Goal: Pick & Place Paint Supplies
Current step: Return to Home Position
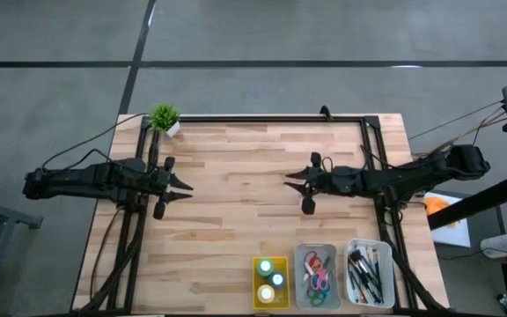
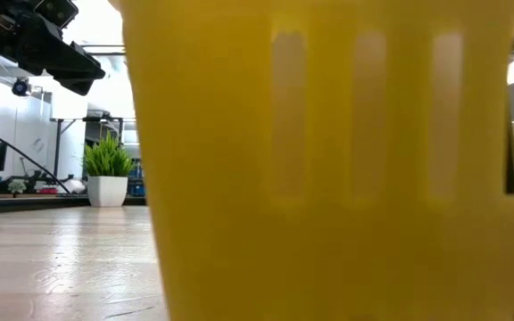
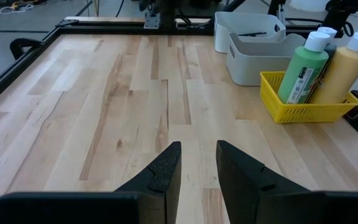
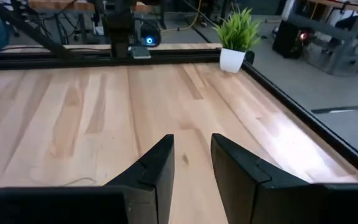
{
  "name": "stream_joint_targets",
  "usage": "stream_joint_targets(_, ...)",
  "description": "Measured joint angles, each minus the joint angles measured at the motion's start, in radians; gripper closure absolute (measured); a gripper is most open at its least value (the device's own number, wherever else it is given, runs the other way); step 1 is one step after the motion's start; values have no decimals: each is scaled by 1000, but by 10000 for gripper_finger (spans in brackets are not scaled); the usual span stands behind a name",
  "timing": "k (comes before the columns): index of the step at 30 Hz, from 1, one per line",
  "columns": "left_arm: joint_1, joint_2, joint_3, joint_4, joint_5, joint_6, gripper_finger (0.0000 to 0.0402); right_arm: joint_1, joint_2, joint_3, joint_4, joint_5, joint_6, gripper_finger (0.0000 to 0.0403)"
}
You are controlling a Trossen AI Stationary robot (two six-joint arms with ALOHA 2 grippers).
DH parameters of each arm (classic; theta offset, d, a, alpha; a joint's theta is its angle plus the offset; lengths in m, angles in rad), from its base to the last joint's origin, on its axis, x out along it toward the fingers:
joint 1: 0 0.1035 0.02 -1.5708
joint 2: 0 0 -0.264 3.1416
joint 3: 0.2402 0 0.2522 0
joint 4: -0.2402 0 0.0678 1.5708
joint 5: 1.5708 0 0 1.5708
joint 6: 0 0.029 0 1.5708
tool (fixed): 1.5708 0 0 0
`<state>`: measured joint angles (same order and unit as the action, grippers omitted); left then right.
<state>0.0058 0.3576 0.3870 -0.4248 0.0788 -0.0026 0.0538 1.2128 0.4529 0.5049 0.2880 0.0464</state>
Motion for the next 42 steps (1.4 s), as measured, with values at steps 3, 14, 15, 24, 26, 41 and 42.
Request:
stream_joint_targets(3,0,0,0,0,0,0,297,-1,0,11,1,3,-41,301)
stream_joint_targets(14,0,0,0,0,0,3,297,0,-78,-20,-3,-21,-227,390)
stream_joint_targets(15,0,0,0,0,0,3,297,0,-92,-27,-4,-47,-228,393)
stream_joint_targets(24,0,0,0,0,0,3,297,0,-345,-179,-7,-94,-214,395)
stream_joint_targets(26,0,0,0,0,0,3,297,0,-417,-225,-7,-111,-220,395)
stream_joint_targets(41,0,0,0,0,0,2,297,0,-876,-445,-56,-130,-202,395)
stream_joint_targets(42,0,0,0,0,0,2,297,0,-892,-445,-55,-125,-203,395)
